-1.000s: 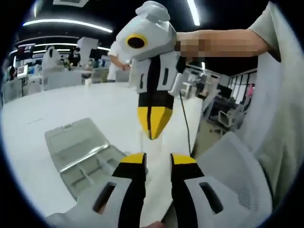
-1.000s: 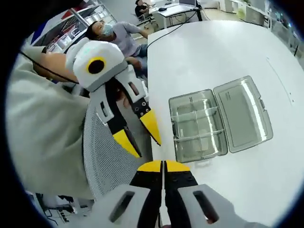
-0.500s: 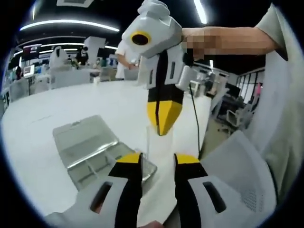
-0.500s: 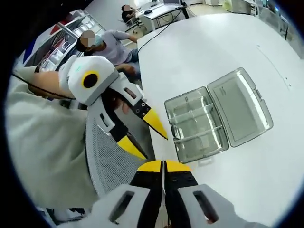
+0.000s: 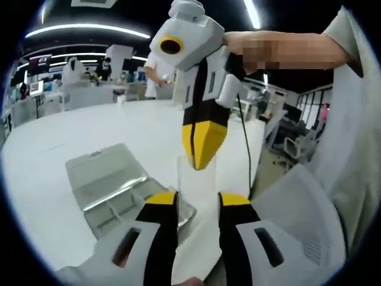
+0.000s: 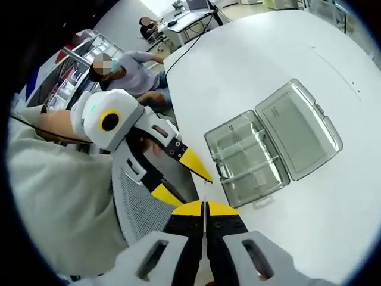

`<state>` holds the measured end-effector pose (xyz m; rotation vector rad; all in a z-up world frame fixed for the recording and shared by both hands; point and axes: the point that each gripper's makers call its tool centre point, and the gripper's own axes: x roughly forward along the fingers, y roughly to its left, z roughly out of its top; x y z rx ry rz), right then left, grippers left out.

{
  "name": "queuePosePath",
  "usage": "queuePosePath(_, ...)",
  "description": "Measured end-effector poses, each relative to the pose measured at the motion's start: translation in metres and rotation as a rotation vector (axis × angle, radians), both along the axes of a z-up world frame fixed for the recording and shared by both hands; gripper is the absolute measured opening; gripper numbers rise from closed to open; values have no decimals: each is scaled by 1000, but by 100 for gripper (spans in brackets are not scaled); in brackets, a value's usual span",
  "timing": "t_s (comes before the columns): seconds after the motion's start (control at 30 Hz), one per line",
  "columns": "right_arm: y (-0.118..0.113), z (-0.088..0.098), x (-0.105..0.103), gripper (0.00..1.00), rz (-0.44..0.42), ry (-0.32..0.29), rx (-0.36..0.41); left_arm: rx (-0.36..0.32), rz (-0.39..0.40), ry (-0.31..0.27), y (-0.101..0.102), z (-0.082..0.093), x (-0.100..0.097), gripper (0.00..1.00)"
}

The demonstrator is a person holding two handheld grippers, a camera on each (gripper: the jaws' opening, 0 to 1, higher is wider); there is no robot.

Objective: Insert the divider into the dual guide fixture by aligning both edges with the guide slots and pushing it downward to the bottom, including one-sided entry, uneven engagement, binding, and posture correction.

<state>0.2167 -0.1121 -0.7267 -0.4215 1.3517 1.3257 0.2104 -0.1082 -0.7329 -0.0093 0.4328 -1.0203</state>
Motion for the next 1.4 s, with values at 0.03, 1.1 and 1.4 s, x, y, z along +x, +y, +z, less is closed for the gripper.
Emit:
queuePosePath(0.03, 0, 0, 1, 0, -8, 4, 2, 0, 2, 1, 0, 0, 0, 24)
queuePosePath(1.1, 0, -31, 37, 0, 155, -238, -93, 49, 86, 15, 29, -11, 9, 50)
queuePosePath(1.4, 4, -38, 43, 0, 216, -293, -127, 55, 103, 29, 33, -13, 8, 57)
